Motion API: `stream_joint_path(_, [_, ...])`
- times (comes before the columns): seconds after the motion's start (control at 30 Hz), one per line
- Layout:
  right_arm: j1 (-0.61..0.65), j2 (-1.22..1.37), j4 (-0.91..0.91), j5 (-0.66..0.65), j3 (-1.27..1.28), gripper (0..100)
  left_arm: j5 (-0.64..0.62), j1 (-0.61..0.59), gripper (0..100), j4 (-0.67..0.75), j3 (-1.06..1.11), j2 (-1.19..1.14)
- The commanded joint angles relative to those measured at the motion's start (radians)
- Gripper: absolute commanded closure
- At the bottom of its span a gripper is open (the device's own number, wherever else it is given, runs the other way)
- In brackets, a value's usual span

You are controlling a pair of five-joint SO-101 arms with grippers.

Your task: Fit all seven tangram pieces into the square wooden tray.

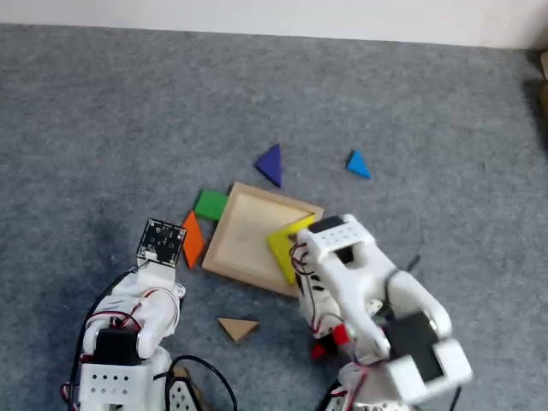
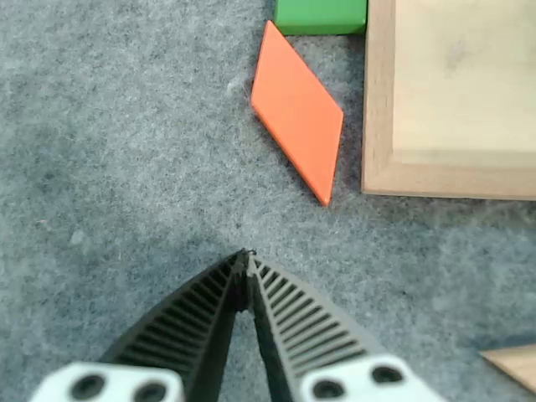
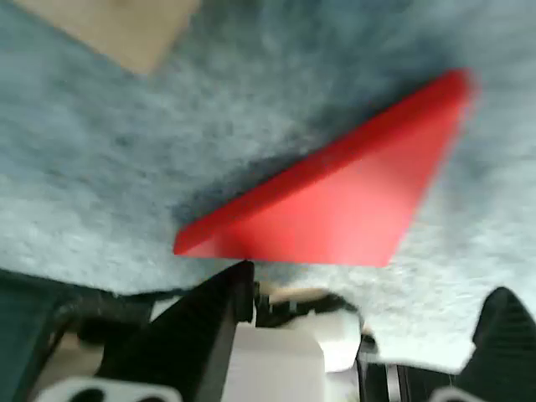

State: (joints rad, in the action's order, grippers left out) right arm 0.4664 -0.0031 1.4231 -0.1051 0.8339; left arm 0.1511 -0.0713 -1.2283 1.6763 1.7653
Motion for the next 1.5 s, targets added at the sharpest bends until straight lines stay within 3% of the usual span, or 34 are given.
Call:
stream_joint_path(0.0, [0.015,0.076,-0.085,-0.009,-0.019,59.8,0.008,-0.013,99,-0.006,0.021,0.053])
stream_joint_path(0.4, [-0.163,-0.165,-0.160,-0.077,-0.156,59.8,0.008,-0.013,99,-0.006,0.021,0.053])
stream_joint_path(0.77, [-0.159,-0.374,-0.170,-0.097,-0.147,59.8,0.008,-0.013,99,-0.006,0.021,0.053])
stream_joint_path(1.1, [-0.079,-0.335,-0.096,-0.442,-0.114,59.8,0.008,-0.013,99,-0.006,0.021,0.053])
stream_joint_path(1.47, [-0.107,-0.042,-0.268,-0.486,-0.110,60.1,0.008,-0.013,99,-0.006,0.021,0.053])
